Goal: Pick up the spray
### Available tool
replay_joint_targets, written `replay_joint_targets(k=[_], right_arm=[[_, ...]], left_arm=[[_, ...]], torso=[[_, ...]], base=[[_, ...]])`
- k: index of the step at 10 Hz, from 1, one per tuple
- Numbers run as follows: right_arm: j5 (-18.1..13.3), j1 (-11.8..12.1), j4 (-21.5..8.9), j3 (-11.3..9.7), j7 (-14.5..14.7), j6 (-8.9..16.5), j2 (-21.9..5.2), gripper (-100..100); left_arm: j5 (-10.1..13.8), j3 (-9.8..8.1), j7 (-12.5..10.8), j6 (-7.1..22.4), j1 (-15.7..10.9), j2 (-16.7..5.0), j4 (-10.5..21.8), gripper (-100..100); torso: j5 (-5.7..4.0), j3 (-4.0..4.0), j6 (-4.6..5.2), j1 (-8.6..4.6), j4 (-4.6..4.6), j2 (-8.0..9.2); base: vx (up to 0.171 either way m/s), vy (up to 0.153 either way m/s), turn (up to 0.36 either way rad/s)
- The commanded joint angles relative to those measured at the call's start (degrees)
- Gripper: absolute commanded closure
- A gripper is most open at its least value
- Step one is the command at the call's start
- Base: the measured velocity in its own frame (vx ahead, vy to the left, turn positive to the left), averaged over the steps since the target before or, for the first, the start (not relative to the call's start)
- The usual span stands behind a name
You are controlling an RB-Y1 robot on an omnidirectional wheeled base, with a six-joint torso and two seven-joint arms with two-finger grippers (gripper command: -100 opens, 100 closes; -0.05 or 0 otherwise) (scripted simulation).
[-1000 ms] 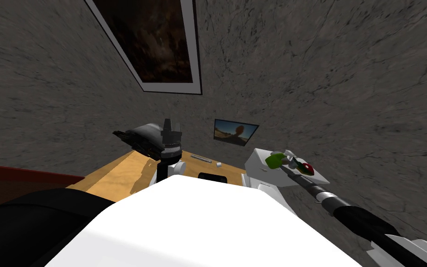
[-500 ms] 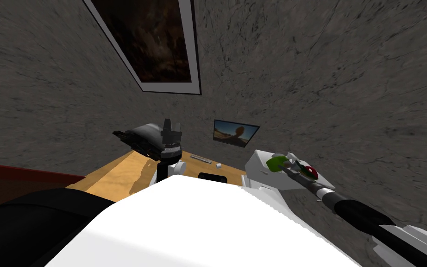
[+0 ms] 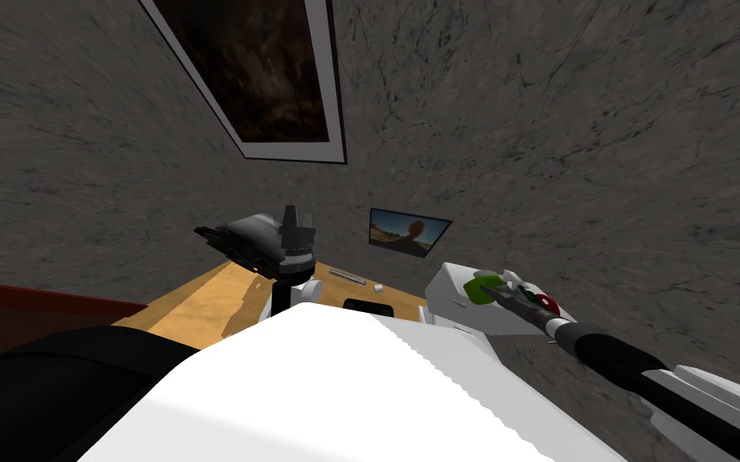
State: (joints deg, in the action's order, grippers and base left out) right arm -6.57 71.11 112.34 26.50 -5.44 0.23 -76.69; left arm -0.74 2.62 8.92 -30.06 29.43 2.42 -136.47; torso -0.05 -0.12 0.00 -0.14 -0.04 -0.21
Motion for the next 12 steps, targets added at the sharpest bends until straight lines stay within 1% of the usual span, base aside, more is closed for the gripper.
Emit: replay_joint_targets(k=[1, 4, 5, 6, 7, 8, 9, 10, 11, 12], right_arm=[[-0.4, 0.7, -0.3, 0.1, 0.0, 0.9, -2.4, -100], [-0.9, 1.7, -0.6, 0.3, -0.1, 1.7, -5.5, -100], [-0.8, 1.5, -0.6, 0.2, -0.1, 1.5, -4.8, -100], [-0.8, 1.6, -0.6, 0.3, -0.1, 1.6, -4.9, 0], [0.8, -1.3, -3.5, -2.6, -2.2, -0.5, -5.4, -100], [0.8, -2.6, -5.0, -3.9, -2.2, -0.5, -5.4, -100], [0.8, -4.4, -6.7, -5.6, -2.2, -0.5, -5.4, -100], [0.8, -5.2, -8.4, -7.1, -2.2, -0.5, -5.4, -100], [2.3, -7.6, -10.6, -9.1, -4.3, -2.6, -5.8, -100], [2.3, -9.9, -12.7, -11.5, -4.3, -2.6, -5.8, -100]], left_arm=[[0.0, 0.00, 0.0, 0.0, 0.0, 0.0, 0.0, 0], [0.0, 0.00, 0.0, 0.0, 0.0, 0.0, 0.0, 0], [0.0, 0.00, 0.0, 0.0, 0.0, 0.0, 0.0, 0], [0.0, 0.00, 0.0, 0.0, 0.0, 0.0, 0.0, 0], [0.0, 0.00, 0.0, 0.0, 0.0, 0.0, 0.0, 0], [0.0, 0.01, 0.0, 0.0, 0.0, 0.0, 0.0, 0], [0.0, 0.01, 0.0, 0.0, 0.0, 0.0, 0.0, 0], [0.0, 0.00, 0.0, 0.0, 0.0, 0.0, 0.0, 0], [0.0, 0.00, 0.0, 0.0, 0.0, 0.0, 0.0, 0], [0.0, 0.01, 0.0, 0.0, 0.0, 0.0, 0.0, 0]], torso=[[0.00, 0.00, 0.00, 0.00, 0.00, 0.00], [0.00, 0.02, 0.00, 0.00, 0.01, 0.04], [-0.01, 0.03, -0.01, 0.00, 0.01, 0.05], [0.00, 0.06, 0.00, 0.03, 0.03, 0.10], [0.00, 0.08, 0.00, 0.05, 0.04, 0.14], [-0.01, 0.28, -0.08, -0.02, 0.10, 0.52], [-0.03, 0.41, -0.02, -0.04, 0.17, 0.70], [-0.01, 0.35, 0.05, 0.02, 0.15, 0.57], [0.00, 0.23, 0.04, 0.07, 0.10, 0.38], [0.01, 0.34, -0.07, 0.08, 0.13, 0.62]], base=[[0.048, -0.024, 0.019], [0.032, -0.020, 0.013], [0.010, -0.008, 0.005], [0.000, 0.000, 0.000], [-0.144, -0.024, 0.340], [-0.177, -0.026, 0.334], [-0.089, 0.005, 0.055], [-0.024, 0.021, -0.043], [-0.151, 0.016, 0.316], [-0.171, 0.017, 0.322]])
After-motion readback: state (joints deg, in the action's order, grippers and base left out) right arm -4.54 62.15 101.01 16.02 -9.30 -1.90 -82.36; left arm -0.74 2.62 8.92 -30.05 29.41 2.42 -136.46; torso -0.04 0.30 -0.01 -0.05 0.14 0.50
